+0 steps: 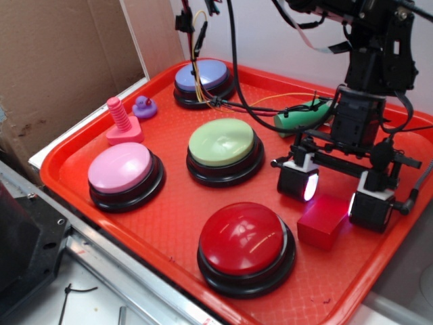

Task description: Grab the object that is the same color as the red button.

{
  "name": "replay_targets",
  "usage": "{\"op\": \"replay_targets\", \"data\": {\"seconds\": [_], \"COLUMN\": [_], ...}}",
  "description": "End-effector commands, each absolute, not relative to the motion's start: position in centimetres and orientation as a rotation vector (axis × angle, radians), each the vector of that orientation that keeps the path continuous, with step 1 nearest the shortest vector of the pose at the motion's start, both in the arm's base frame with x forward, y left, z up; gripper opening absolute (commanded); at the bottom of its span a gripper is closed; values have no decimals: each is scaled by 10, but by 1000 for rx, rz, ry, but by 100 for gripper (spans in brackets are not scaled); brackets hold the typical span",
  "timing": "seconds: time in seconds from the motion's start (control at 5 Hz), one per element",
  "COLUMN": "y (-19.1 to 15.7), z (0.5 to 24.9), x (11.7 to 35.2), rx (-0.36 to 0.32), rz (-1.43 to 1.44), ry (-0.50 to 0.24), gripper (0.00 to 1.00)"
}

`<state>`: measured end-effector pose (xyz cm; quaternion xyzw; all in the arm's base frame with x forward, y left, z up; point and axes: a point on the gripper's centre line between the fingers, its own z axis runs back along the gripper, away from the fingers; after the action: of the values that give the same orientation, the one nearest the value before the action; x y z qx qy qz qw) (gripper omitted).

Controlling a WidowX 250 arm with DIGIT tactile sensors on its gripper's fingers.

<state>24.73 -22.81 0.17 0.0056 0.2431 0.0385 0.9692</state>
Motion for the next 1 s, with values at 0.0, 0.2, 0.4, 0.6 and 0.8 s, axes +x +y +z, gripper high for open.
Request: {"op": "replay_targets", "data": {"seconds": [0.0,0.2,0.4,0.6,0.8], "y": [-228,-221,-211,-205,-201], "z": [2,7,11,38,92], "x": [247,257,268,291,321], "rx": [11,9,11,7,85], "rz": [78,107,153,129,49], "ry": [491,463,439,364,233], "gripper": [0,0,0,0,0]}}
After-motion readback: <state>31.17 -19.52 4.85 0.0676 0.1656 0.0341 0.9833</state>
